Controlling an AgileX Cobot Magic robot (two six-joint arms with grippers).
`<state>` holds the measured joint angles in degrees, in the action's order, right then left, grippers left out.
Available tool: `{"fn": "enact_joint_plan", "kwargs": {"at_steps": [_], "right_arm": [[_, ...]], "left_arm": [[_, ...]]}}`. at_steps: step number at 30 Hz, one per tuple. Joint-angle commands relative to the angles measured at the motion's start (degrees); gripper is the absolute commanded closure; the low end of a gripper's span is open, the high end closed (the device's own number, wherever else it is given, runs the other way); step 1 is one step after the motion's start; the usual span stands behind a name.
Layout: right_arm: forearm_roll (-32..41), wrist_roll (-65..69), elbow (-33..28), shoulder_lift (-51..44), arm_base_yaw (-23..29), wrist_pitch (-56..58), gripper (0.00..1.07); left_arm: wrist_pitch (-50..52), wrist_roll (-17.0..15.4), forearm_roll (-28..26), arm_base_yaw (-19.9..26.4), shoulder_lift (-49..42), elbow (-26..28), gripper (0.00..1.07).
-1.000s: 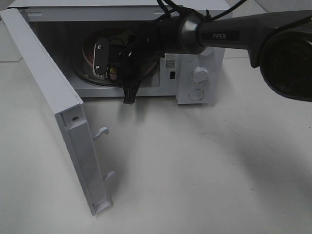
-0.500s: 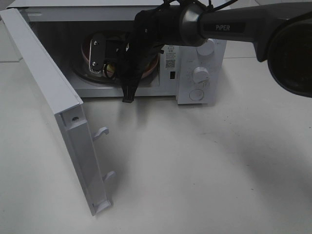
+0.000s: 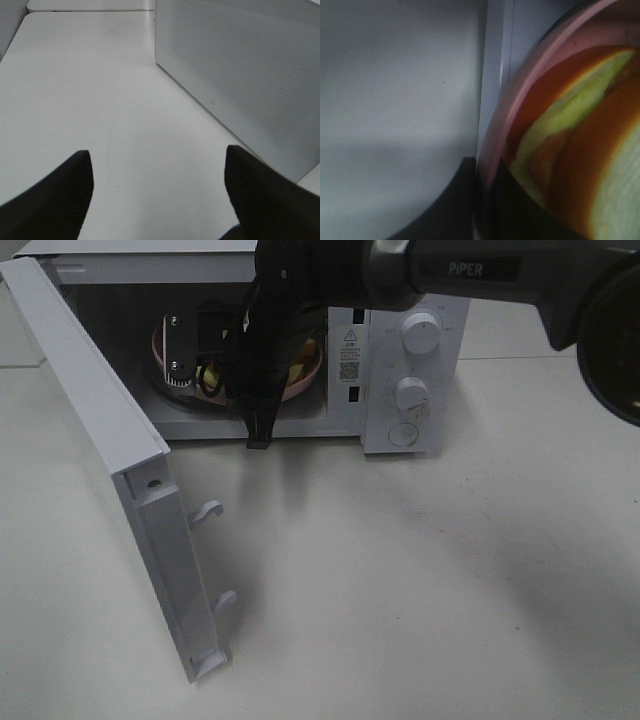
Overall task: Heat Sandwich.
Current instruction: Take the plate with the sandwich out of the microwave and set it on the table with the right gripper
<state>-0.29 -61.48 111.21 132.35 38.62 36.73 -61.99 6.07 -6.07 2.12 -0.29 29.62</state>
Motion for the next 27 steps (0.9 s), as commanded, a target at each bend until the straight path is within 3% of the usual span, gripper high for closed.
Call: {"fn": "enact_joint_plan", "kwargs": {"at_steps": [1, 27], "right_arm": [[-0.63, -1.09, -1.49, -2.86, 0.97, -0.69, 1.07], [-4.87, -3.55, -24.01, -17.88, 4.93, -4.41, 1.07]], "left_arm": [[0.69, -0.34, -0.34, 0.17, -0.34, 0.0, 0.37], [0.69, -0.34, -0.34, 0.17, -0.34, 0.0, 0.37]]}}
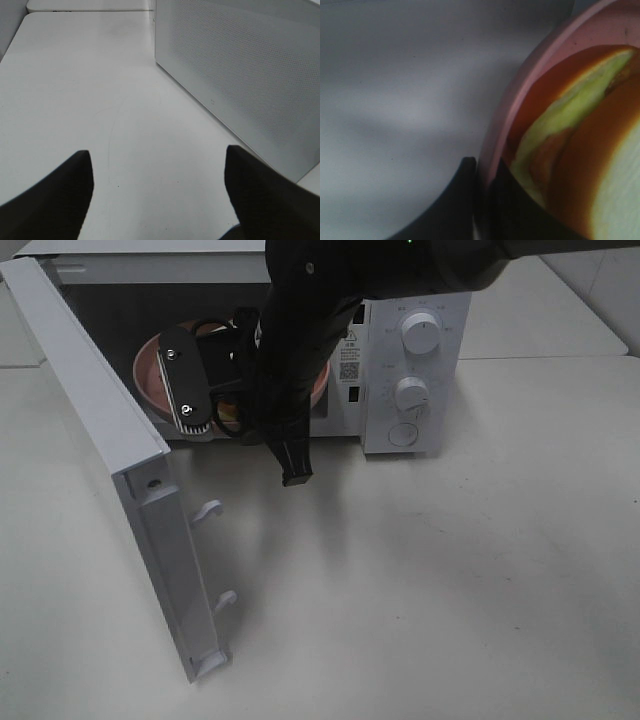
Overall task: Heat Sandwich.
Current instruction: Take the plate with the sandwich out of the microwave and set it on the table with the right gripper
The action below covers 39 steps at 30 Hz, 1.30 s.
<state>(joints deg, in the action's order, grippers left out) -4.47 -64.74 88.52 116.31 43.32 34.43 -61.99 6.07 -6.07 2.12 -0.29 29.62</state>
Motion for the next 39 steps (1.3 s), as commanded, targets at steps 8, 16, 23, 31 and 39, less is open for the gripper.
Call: {"fn": "enact_joint_plan", "kwargs": {"at_steps": [8, 16, 23, 31, 39], "right_arm": [[-0.63, -0.29, -13.81, -9.74, 0.23, -6.07, 1.07], [-0.69, -0.29, -23.09, -15.81, 0.06, -7.91, 1.07], [-0.69, 0.23, -32.83, -22.92, 0.06, -10.54, 1.07], [-2.06, 3.44, -39.76, -29.68, 0.06, -10.6, 1.07], [-4.3, 8.42, -47.15, -37.07, 0.06, -10.14, 1.07]], "left_arm": [[0.69, -0.34, -0.34, 0.17, -0.34, 0.0, 0.37], [0.69, -0.34, -0.34, 0.17, -0.34, 0.0, 0.37], [0.69, -0.34, -0.34, 0.17, -0.34, 0.0, 0.37], [0.69, -0.34, -0.34, 0.17, -0.34, 0.0, 0.37], [0.69, -0.34, -0.34, 0.17, -0.34, 0.0, 0.37]]}}
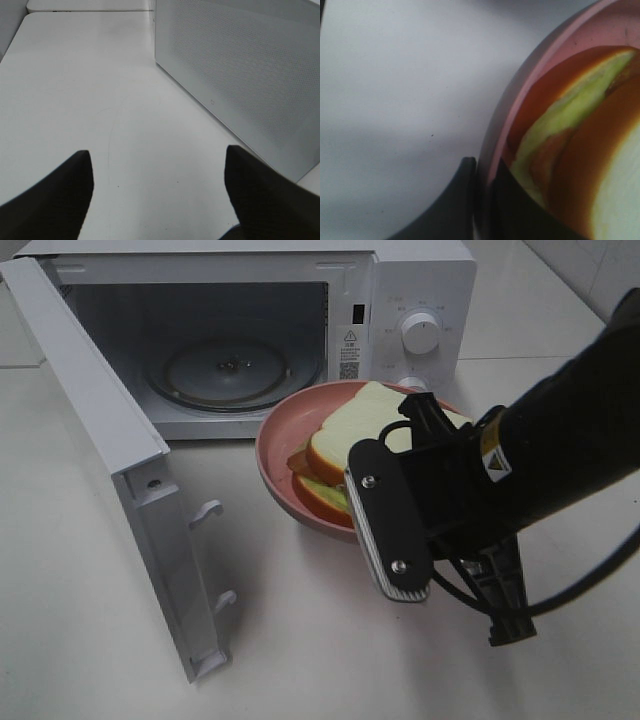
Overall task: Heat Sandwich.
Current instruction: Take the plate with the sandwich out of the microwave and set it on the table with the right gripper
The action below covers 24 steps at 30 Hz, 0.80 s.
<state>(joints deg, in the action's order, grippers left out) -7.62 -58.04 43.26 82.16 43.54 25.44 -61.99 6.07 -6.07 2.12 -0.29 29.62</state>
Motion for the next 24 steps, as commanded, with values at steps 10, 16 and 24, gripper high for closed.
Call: {"fn": "enact_joint_plan", "kwargs": {"at_steps": [10, 16, 24], "right_arm": [[-2.41, 7.16, -7.73, -9.68, -0.11, 2.35, 1.07], [-2.23, 17.53, -7.73, -9.74, -0.11, 7.16, 1.07], [-2.41, 38.67, -7.73, -9.74, -0.11, 7.68, 1.07]], "left_arm": [[0.69, -0.34, -0.34, 0.17, -0.34, 0.0, 0.37], [0.69, -0.34, -0.34, 0.17, -0.34, 0.0, 0.37], [0.69, -0.34, -0.34, 0.17, -0.34, 0.0, 0.37]]}}
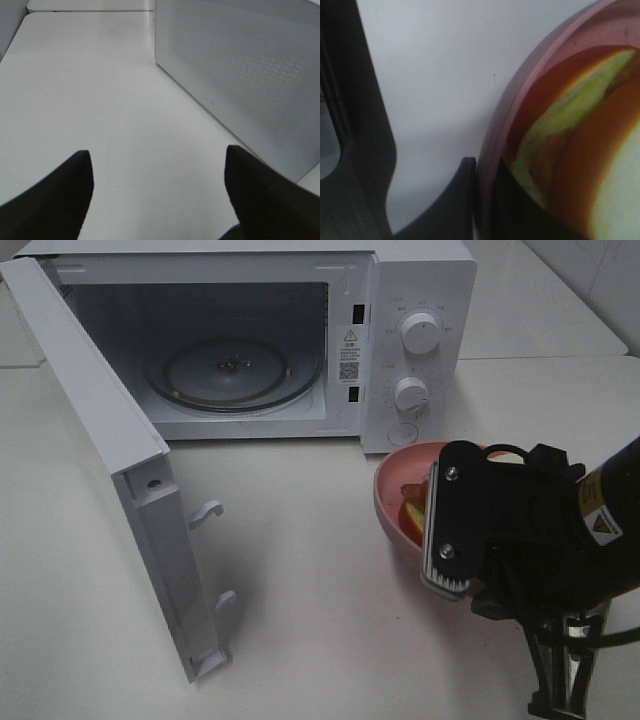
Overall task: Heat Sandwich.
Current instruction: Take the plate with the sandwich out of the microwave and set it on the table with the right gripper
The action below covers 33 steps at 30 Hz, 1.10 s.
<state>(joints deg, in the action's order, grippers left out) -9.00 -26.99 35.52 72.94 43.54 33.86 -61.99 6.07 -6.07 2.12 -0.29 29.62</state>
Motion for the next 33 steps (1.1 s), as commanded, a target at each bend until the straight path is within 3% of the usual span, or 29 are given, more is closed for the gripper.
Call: {"fn": "enact_joint_plan", "kwargs": {"at_steps": [1, 9, 10, 14, 15, 19, 24, 33], "right_arm": [[-1.03, 10.6, 0.0, -0.52, -0.11, -0.8, 1.07], [-3.27, 33.46, 0.0, -0.52, -0.11, -0.69, 1.07], [-5.79, 41.71, 0.0, -0.52, -0.17, -0.29, 1.07], [-11.57, 53.0, 0.0, -0.23, -0.17, 0.97, 1.07], [-16.21, 59.13, 0.06, 0.34, -0.17, 2.58, 1.07], [-21.2, 62.74, 1.55, 2.58, -0.17, 6.82, 1.07], [-21.83, 62.68, 5.33, 6.7, -1.49, 10.2, 1.07], [-21.77, 61.54, 14.61, 16.16, -15.18, 10.83, 1.07]], "left_arm": [[0.69, -0.34, -0.34, 0.17, -0.34, 0.0, 0.37], [0.69, -0.34, -0.34, 0.17, -0.34, 0.0, 0.37], [0.69, -0.34, -0.34, 0.17, -0.34, 0.0, 0.37], [0.69, -0.34, -0.34, 0.17, -0.34, 0.0, 0.37], [0.69, -0.34, -0.34, 0.17, -0.34, 0.0, 0.37], [0.69, -0.34, -0.34, 0.17, -0.34, 0.0, 0.37], [0.69, -0.34, -0.34, 0.17, -0.34, 0.0, 0.37], [0.69, -0.34, -0.34, 0.17, -0.34, 0.0, 0.37]]}}
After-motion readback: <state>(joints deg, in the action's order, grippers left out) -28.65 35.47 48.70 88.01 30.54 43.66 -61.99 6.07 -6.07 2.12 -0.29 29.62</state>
